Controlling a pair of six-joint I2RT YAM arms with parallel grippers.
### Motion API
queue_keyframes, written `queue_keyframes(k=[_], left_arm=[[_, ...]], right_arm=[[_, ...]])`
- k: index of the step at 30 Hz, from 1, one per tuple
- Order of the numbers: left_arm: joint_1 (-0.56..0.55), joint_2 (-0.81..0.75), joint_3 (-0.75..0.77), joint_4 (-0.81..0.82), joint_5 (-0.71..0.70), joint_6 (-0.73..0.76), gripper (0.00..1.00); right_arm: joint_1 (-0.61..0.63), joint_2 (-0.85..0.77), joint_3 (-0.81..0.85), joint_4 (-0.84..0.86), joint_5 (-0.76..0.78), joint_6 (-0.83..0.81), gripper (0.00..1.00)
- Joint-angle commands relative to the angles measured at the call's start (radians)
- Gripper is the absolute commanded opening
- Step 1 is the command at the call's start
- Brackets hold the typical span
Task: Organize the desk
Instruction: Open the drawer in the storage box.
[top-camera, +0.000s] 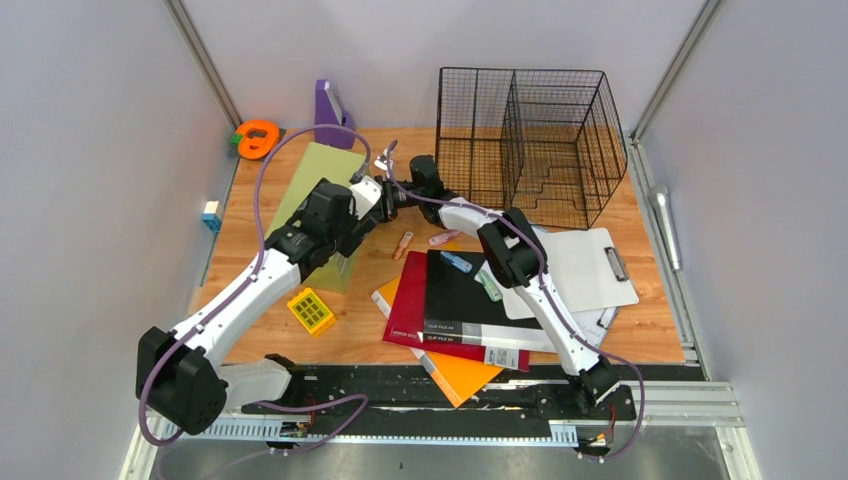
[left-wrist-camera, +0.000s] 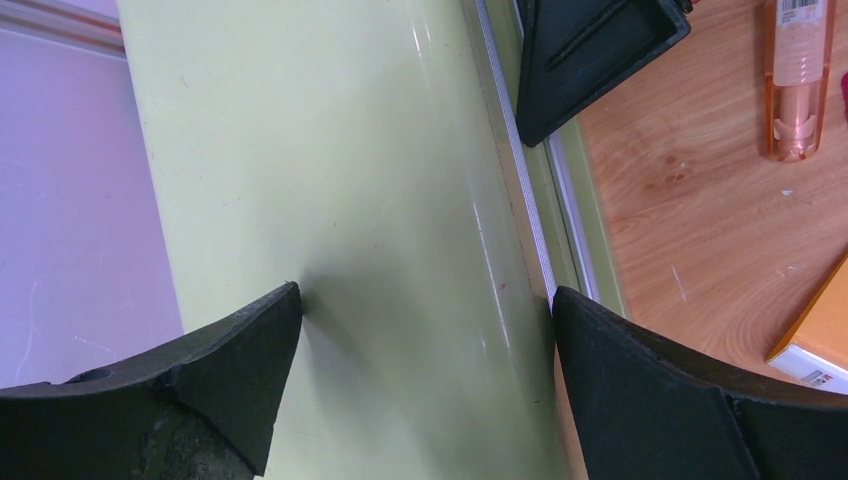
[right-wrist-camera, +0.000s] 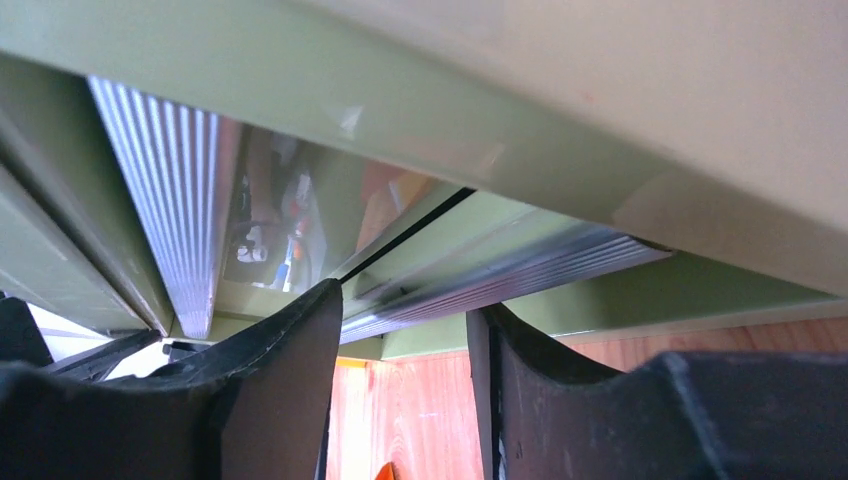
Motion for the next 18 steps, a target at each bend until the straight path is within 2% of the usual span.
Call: queue_keyframes(k=[1,7,13,18], left_arm=[[0.017,-0.011,-0.018,-0.152,0.016,-0.031,1.0],[0.017,-0.016,-0.024,-0.157,0.039,-0.038,1.0],[0.017,-0.017,-0.027,-0.157,0.043,-0.048,1.0],[0.017,-0.019,-0.036,-0.155,0.041,-0.052,1.0]], right_arm=[[0.032,0.033,-0.012,-0.118,0.036,-0.055,0.51],[0.045,0.039,-0.016,-0.064,0.025,-0.024,0.51],[0.049,0.061,-0.016,0.031,0.006,0.04,0.29],[0.049,0.079,-0.026,0.143,-0.015,0.133,0.16]])
